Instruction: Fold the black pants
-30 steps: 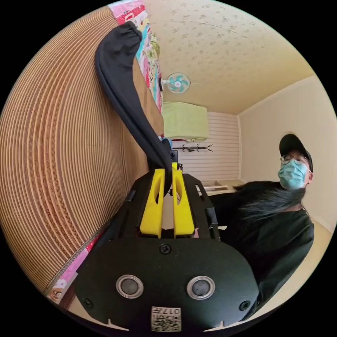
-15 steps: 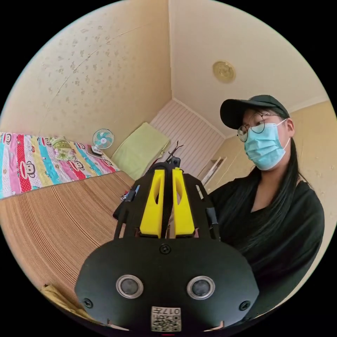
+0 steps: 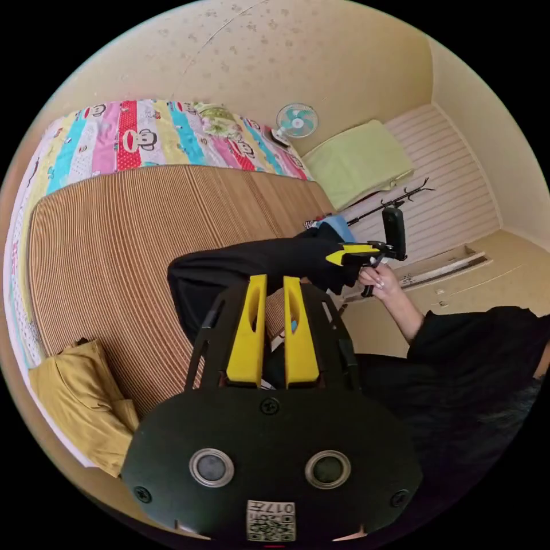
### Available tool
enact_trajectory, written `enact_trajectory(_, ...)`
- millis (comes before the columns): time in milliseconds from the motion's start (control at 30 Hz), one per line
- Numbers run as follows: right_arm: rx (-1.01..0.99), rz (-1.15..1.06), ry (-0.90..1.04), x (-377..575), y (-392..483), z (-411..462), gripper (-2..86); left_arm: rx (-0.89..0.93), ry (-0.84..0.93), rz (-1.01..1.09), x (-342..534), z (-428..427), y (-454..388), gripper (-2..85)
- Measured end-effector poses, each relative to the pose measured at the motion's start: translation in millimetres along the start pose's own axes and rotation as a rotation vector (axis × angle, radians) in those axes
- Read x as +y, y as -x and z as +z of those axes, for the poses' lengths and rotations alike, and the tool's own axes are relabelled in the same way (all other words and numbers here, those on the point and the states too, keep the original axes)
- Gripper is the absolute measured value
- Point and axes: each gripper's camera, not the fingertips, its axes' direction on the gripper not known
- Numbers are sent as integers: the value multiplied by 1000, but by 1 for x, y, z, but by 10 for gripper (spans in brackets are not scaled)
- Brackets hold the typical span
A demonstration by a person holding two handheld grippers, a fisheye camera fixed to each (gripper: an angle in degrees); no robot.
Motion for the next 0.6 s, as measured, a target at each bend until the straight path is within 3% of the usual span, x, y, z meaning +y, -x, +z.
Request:
enact_trajectory(100,36,169,356,59,-36,102,63,75,267,-153,61,99,59,48)
enact_trajectory(200,-217,336,540,110,-69,158,73,263,309,-385,112,146,118,81)
enact_trajectory(267,-402,480,410,123,-96,156,97,364,200,-497,115,148,157,104)
enact_trajectory(400,-418,646,126,116,-140,136,130,309,89,-514,71,150,209,130)
enact_trajectory(500,-289,720,21,100,-168,135,184,274,132,-588,33,181,254,168)
enact_trajectory(600,-324,713,52,82,-181,160,204,281,300,-593,11,230,277,176)
